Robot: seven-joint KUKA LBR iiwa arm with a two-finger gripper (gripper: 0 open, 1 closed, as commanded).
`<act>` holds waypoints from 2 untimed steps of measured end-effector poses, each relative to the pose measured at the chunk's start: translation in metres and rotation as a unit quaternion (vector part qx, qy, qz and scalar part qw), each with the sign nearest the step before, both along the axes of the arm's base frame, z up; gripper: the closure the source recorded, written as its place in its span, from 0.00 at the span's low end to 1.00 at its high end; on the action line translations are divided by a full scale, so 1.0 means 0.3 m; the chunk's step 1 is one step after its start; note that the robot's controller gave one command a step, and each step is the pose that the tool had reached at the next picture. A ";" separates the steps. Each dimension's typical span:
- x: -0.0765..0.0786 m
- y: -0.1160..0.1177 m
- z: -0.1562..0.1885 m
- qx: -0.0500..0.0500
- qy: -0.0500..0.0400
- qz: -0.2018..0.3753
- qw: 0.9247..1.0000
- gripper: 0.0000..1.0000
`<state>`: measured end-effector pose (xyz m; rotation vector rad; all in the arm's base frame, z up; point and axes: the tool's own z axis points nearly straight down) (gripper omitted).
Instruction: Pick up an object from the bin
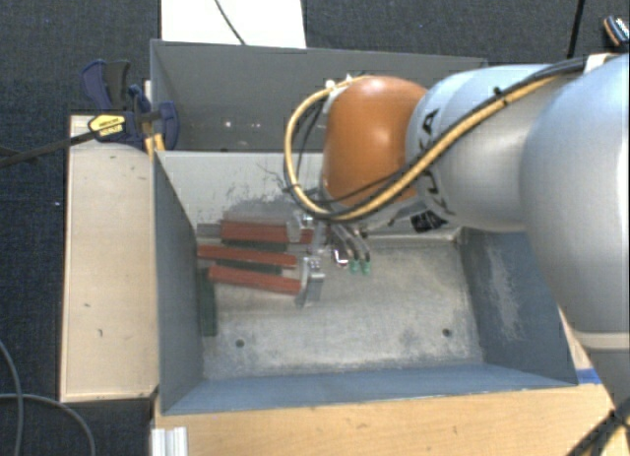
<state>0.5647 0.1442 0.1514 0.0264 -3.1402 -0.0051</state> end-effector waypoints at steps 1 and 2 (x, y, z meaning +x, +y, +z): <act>-0.070 -0.020 -0.278 -0.002 0.002 -0.035 0.999 0.00; -0.061 -0.019 -0.264 -0.001 -0.002 -0.033 0.999 1.00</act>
Offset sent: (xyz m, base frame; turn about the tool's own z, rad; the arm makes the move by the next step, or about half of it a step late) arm -0.0189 -0.0057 -0.0796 0.0700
